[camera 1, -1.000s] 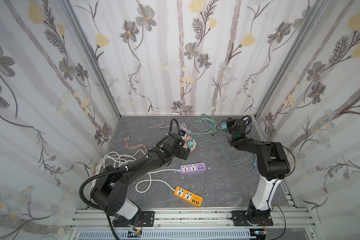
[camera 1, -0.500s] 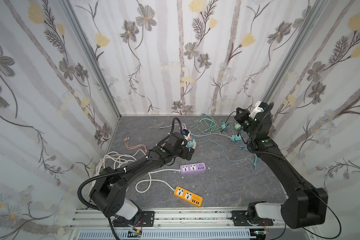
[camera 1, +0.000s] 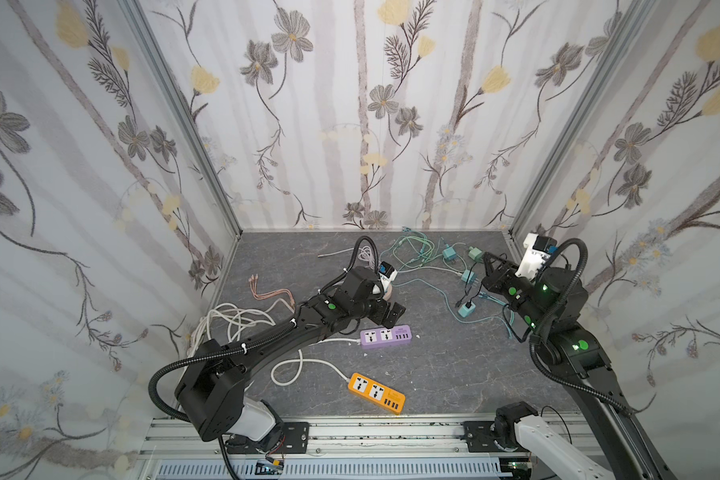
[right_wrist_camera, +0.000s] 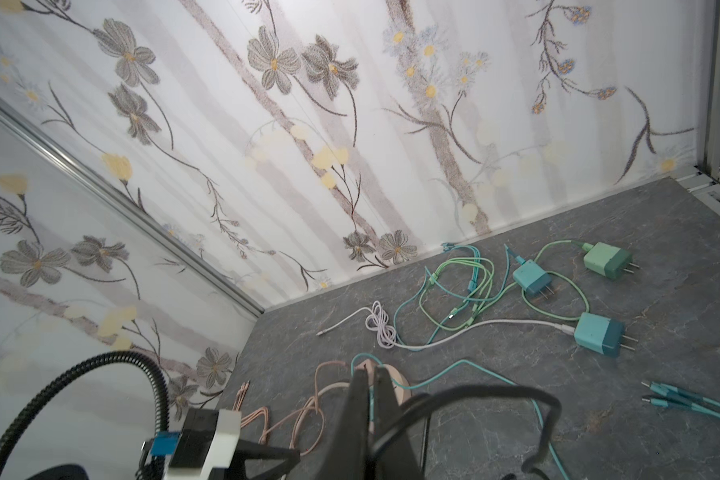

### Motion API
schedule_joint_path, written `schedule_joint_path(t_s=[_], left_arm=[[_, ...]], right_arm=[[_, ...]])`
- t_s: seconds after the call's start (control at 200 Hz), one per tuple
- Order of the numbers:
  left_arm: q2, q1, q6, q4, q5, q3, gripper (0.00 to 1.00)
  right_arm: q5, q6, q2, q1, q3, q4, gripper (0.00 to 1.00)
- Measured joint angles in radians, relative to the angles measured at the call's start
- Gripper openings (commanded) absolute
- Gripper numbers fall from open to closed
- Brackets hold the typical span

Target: Insert the plug

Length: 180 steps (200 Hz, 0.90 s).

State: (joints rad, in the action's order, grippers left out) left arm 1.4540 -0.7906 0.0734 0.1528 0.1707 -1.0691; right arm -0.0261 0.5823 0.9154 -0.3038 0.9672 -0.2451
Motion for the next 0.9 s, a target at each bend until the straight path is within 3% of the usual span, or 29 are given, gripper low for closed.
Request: schedule_joint_path(t_s=[0.125, 0.275, 0.44, 0.57, 0.759, 0.809, 0.844, 0.899], left_arm=[[-0.019, -0.008, -0.002, 0.000, 0.031, 0.002, 1.00], [-0.034, -0.012, -0.002, -0.001, 0.069, 0.011, 1.00], [-0.030, -0.012, 0.006, -0.003, 0.068, 0.015, 1.00], [-0.016, -0.012, 0.017, -0.003, 0.062, 0.015, 1.00], [-0.009, -0.012, 0.032, 0.002, 0.037, 0.015, 1.00], [-0.009, -0.012, 0.032, 0.002, 0.027, 0.015, 1.00], [-0.008, -0.012, 0.032, 0.002, 0.016, 0.015, 1.00], [-0.004, -0.012, 0.033, 0.005, 0.008, 0.015, 1.00]], right_arm=[[-0.021, -0.011, -0.058, -0.065, -0.045, -0.079, 0.00], [-0.046, -0.013, -0.023, -0.136, -0.098, -0.156, 0.00], [-0.074, 0.039, 0.186, -0.144, -0.175, -0.100, 0.00], [-0.098, 0.053, 0.410, -0.144, -0.125, -0.066, 0.00], [-0.109, 0.052, 0.610, -0.137, 0.012, -0.066, 0.47], [-0.120, 0.049, 0.633, -0.133, 0.027, -0.084, 0.73], [-0.125, 0.044, 0.638, -0.132, 0.031, -0.106, 0.98], [-0.126, 0.034, 0.635, -0.126, 0.035, -0.156, 1.00]])
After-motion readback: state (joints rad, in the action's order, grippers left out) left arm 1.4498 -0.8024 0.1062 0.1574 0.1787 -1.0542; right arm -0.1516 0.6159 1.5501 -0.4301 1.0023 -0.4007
